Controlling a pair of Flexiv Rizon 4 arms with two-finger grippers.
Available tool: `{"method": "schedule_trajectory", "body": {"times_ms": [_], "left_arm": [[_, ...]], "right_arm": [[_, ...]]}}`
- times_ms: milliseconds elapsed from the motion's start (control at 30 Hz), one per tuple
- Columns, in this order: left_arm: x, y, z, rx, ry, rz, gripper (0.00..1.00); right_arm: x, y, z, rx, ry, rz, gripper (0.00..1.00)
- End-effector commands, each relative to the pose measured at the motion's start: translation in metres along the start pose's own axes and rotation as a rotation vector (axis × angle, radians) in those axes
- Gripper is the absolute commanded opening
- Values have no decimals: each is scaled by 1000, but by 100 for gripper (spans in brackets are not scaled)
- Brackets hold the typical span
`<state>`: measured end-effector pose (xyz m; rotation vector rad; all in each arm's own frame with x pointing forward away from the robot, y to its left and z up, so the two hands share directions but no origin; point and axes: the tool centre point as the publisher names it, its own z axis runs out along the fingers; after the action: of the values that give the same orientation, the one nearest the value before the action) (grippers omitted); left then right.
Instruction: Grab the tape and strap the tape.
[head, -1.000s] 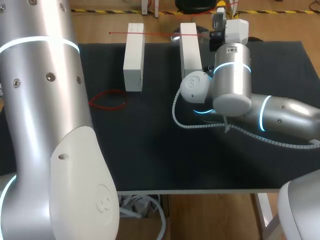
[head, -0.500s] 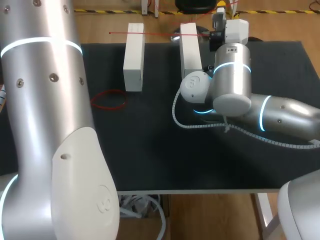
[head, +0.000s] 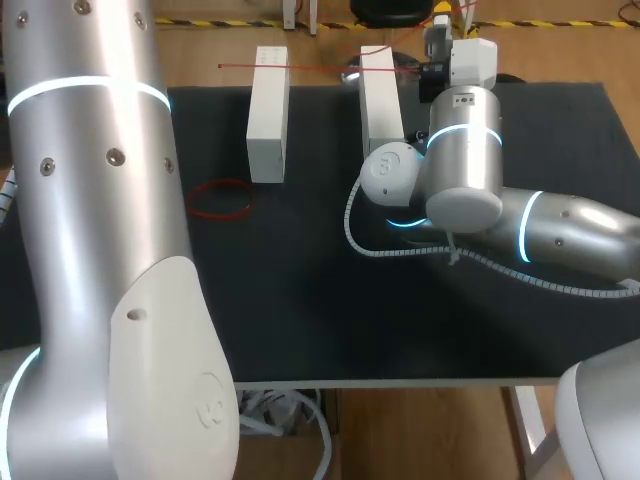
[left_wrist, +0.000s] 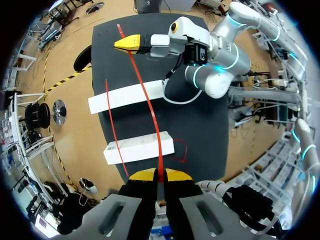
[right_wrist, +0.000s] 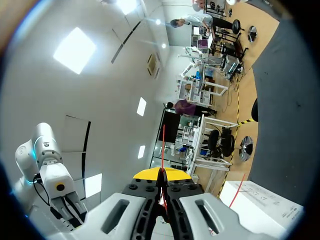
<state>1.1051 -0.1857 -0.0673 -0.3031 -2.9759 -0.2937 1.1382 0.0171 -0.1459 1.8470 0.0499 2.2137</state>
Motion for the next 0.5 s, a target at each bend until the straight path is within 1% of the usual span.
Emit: {"method": "schedule_trajectory", "body": {"times_ms": [33,200,300,500], "left_arm": [[-13,-4,-4,-10,25,-6,0],[-18,-4,-10,-12,5,3,0],[-19,-6,-13,-10,-6,48,0],[-19,-6,-13,-10,-6,48,0]], "right_arm": [[1,0,0,0,-5,-1,0],[1,0,0,0,-5,-1,0],[1,0,0,0,-5,-1,0],[1,0,0,0,-5,-1,0]]}}
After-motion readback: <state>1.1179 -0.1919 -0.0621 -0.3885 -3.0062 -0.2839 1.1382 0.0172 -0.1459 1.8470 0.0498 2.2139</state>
